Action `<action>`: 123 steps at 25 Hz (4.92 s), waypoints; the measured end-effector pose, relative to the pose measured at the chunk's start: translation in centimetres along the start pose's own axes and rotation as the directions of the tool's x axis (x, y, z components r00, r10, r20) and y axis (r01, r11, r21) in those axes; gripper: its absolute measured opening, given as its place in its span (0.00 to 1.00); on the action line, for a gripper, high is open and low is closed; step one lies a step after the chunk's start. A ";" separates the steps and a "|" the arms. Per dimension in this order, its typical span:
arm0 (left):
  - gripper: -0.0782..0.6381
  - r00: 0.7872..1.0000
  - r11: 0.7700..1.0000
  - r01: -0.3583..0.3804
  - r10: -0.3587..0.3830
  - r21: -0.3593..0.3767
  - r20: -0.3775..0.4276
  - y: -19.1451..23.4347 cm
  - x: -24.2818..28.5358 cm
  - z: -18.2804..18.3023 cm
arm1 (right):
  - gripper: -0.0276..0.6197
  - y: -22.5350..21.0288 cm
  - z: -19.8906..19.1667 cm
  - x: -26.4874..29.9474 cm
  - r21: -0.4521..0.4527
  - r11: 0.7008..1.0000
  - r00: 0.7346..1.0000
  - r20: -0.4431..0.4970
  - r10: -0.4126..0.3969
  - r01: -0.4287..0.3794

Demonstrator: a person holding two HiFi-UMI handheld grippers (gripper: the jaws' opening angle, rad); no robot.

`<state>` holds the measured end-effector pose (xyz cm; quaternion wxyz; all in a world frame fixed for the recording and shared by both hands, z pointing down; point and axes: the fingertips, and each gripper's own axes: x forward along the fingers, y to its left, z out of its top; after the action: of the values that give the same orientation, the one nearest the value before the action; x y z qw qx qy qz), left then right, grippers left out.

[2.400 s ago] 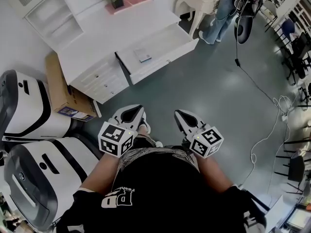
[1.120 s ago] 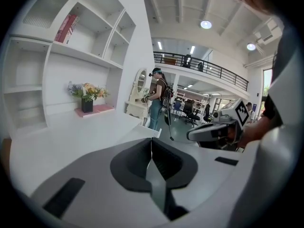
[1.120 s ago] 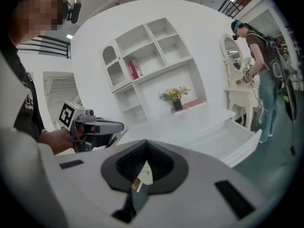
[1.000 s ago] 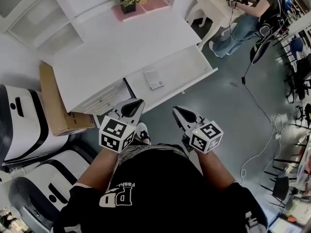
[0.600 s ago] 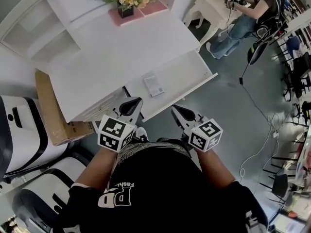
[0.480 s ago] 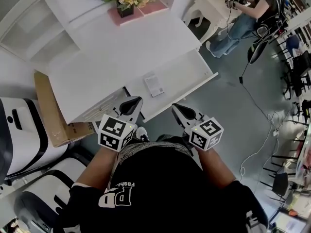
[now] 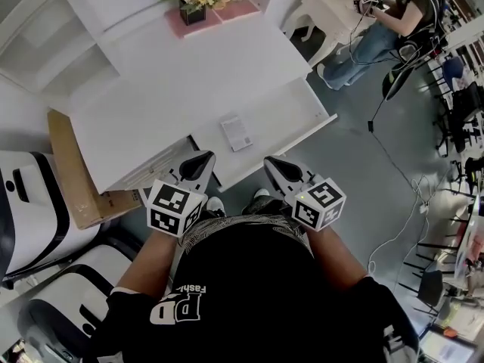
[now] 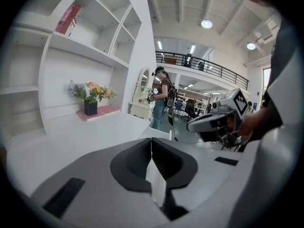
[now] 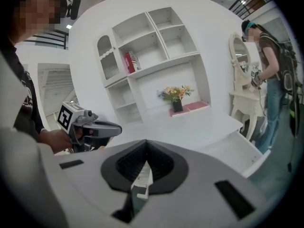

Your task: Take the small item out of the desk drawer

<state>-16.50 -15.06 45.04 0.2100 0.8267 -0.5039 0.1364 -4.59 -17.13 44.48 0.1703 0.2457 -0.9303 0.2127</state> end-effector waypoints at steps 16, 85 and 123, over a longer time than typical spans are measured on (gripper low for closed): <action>0.13 0.968 0.954 -0.250 0.248 -0.166 -0.030 1.2 4.3 -0.6 | 0.06 -6.5 3.1 4.9 -0.071 0.967 0.967 -0.084 0.240 -0.246; 0.68 0.627 0.531 -0.744 0.346 -0.406 -0.698 9.8 31.6 -23.1 | 0.06 -30.1 -0.9 4.1 0.022 0.941 0.910 -0.249 0.331 -0.337; 0.70 0.571 0.528 -0.774 0.344 -0.350 -0.745 10.3 32.3 -24.9 | 0.06 -30.2 -0.2 3.8 0.022 0.952 0.926 -0.230 0.301 -0.304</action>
<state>-11.30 -32.15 83.10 0.5668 0.3876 -0.6762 0.2670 8.34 -42.34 55.66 0.2440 0.0719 -0.9324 0.2568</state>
